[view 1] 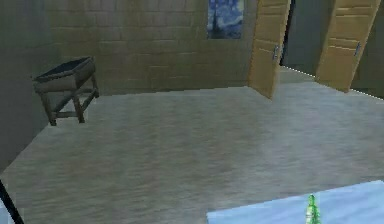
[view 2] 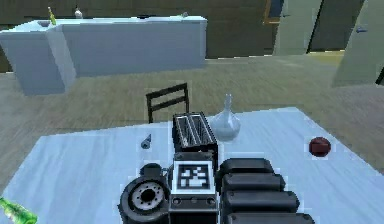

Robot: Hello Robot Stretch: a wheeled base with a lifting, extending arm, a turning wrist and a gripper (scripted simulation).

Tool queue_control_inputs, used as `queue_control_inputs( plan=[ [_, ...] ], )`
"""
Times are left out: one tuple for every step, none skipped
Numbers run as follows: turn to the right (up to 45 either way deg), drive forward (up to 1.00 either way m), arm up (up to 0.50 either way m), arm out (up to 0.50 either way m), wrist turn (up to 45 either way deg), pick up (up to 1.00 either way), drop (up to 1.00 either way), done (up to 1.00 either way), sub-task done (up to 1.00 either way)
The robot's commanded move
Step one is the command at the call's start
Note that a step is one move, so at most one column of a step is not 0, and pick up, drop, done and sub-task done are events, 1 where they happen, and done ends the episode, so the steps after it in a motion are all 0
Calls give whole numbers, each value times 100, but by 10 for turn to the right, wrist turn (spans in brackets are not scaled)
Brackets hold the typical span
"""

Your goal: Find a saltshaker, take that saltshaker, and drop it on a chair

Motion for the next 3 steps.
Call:
queue_control_inputs(
  plan=[
    [-120, 0, 0, 0, 0, 0, 0, 0, 0],
    [0, 75, 0, 0, 0, 0, 0, 0, 0],
    [360, 0, 0, 0, 0, 0, 0, 0, 0]
  ],
)
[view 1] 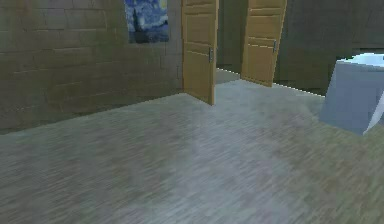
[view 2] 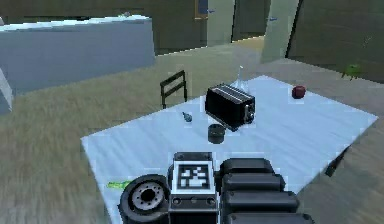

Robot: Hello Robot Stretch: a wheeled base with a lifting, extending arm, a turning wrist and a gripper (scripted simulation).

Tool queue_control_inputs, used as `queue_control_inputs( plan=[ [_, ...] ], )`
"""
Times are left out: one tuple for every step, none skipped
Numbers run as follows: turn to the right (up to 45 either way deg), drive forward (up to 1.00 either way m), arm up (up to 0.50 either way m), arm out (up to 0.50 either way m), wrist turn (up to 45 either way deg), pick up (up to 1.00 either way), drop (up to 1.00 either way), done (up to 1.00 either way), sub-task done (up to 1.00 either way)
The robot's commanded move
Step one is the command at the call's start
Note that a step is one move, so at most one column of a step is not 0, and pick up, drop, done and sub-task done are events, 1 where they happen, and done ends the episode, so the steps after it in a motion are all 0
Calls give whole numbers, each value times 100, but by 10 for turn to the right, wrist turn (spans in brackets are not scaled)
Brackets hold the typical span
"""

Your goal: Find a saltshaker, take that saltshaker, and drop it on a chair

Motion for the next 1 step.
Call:
queue_control_inputs(
  plan=[
    [0, 20, 0, 0, 0, 0, 0, 0, 0]
  ],
)
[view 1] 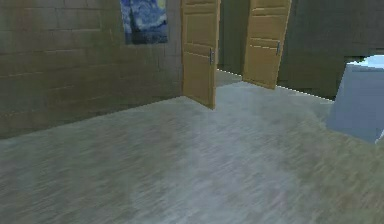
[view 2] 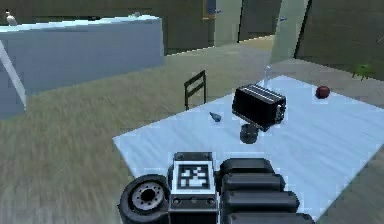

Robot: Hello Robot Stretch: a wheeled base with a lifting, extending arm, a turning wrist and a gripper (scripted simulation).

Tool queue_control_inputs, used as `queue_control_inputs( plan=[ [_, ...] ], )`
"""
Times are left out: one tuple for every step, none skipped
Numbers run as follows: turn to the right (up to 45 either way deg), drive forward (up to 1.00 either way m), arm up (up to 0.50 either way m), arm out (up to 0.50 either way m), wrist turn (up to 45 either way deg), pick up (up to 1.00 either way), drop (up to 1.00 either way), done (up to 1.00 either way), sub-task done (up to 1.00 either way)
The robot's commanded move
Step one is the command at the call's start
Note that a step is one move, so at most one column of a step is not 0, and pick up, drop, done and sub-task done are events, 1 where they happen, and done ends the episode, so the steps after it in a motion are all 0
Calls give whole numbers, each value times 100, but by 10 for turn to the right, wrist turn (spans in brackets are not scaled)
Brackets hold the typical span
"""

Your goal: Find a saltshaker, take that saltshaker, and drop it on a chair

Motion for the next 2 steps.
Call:
queue_control_inputs(
  plan=[
    [450, 0, 0, 0, 0, 0, 0, 0, 0],
    [90, 0, 0, 0, 0, 0, 0, 0, 0]
  ],
)
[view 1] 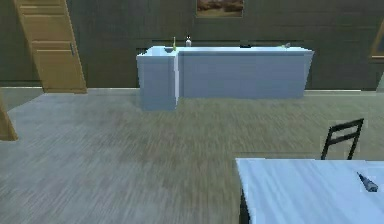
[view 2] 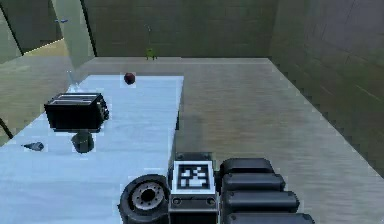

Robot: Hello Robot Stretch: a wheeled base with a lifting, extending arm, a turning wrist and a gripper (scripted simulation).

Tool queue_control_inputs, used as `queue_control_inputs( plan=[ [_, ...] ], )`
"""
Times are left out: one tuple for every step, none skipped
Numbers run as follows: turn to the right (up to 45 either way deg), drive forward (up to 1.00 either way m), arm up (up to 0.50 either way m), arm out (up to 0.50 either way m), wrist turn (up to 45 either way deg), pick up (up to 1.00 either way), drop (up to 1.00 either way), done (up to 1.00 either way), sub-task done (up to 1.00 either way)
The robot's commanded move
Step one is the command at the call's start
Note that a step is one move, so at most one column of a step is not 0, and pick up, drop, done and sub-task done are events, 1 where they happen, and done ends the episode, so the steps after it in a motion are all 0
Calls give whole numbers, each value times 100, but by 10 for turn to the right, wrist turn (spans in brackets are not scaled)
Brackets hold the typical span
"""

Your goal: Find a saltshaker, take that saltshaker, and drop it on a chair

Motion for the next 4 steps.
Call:
queue_control_inputs(
  plan=[
    [0, 100, 0, 0, 0, 0, 0, 0, 0],
    [90, 0, 0, 0, 0, 0, 0, 0, 0],
    [0, 20, 0, 0, 0, 0, 0, 0, 0],
    [330, 0, 0, 0, 0, 0, 0, 0, 0]
  ],
)
